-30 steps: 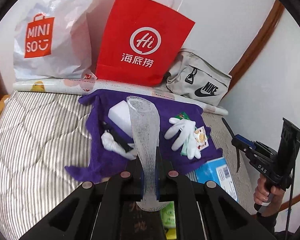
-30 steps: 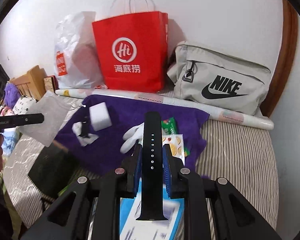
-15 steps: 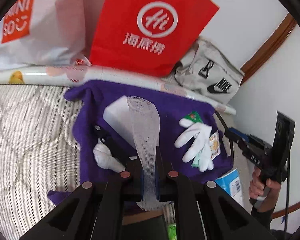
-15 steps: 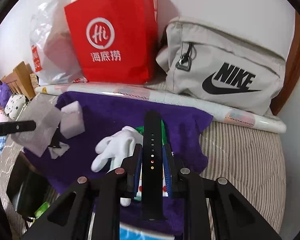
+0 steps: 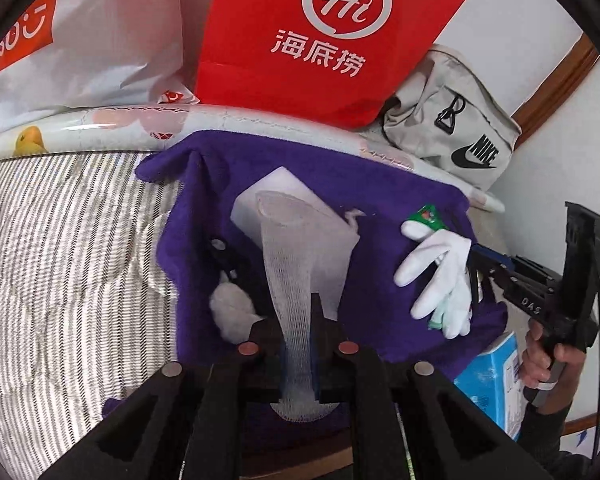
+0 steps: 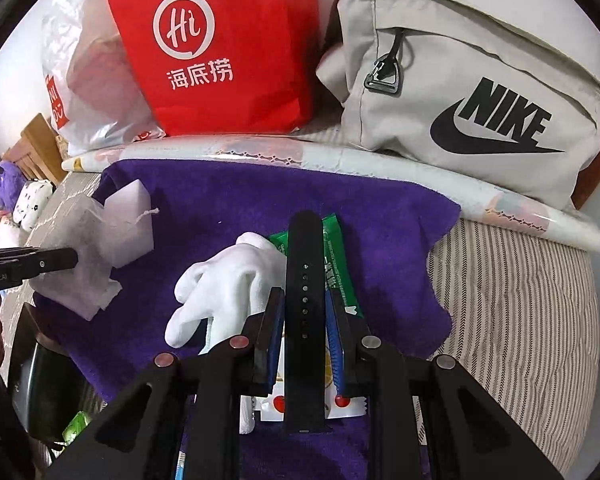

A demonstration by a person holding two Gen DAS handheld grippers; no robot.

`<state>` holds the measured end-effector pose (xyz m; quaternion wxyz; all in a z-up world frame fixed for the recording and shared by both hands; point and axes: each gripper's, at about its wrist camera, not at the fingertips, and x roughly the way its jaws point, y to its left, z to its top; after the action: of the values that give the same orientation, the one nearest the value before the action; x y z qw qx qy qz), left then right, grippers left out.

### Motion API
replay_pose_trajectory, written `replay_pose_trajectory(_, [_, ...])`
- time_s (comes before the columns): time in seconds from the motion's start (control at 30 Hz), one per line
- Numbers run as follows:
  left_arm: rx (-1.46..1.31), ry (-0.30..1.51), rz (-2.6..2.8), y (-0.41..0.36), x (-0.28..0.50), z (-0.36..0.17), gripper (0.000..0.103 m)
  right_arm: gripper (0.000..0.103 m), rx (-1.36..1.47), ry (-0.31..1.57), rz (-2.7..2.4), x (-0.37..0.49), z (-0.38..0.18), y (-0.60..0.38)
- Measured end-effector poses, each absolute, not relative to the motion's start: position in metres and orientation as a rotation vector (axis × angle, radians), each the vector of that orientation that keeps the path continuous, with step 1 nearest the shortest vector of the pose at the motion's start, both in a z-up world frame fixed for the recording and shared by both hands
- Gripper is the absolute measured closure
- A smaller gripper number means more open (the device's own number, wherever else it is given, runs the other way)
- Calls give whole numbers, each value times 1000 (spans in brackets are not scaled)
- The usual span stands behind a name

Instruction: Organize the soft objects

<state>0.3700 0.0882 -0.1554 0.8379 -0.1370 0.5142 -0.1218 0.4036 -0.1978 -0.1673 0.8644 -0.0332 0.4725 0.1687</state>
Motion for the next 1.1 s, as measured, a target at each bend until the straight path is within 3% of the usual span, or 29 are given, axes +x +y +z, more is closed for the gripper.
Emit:
replay_pose_trajectory(0.03, [-286, 1093, -252, 89, 370, -155, 84, 81, -67, 990, 359, 403, -167, -197])
replay_pose_trajectory(0.17, [-251, 1098, -214, 90, 366, -149, 63, 57, -70, 973, 364, 397, -158, -198])
replay_pose_trajectory(0.2, [-238, 1094, -198, 91, 364, -147, 60, 56, -73, 963, 362, 395, -155, -199])
replay_pose_trajectory(0.67, [-150, 917, -129, 92, 287, -88, 59, 53, -67, 861, 390, 312, -97, -199])
replay_pose_trajectory(1.1, [-159, 955, -187, 67, 199, -82, 59, 53, -41, 881, 364, 203, -92, -204])
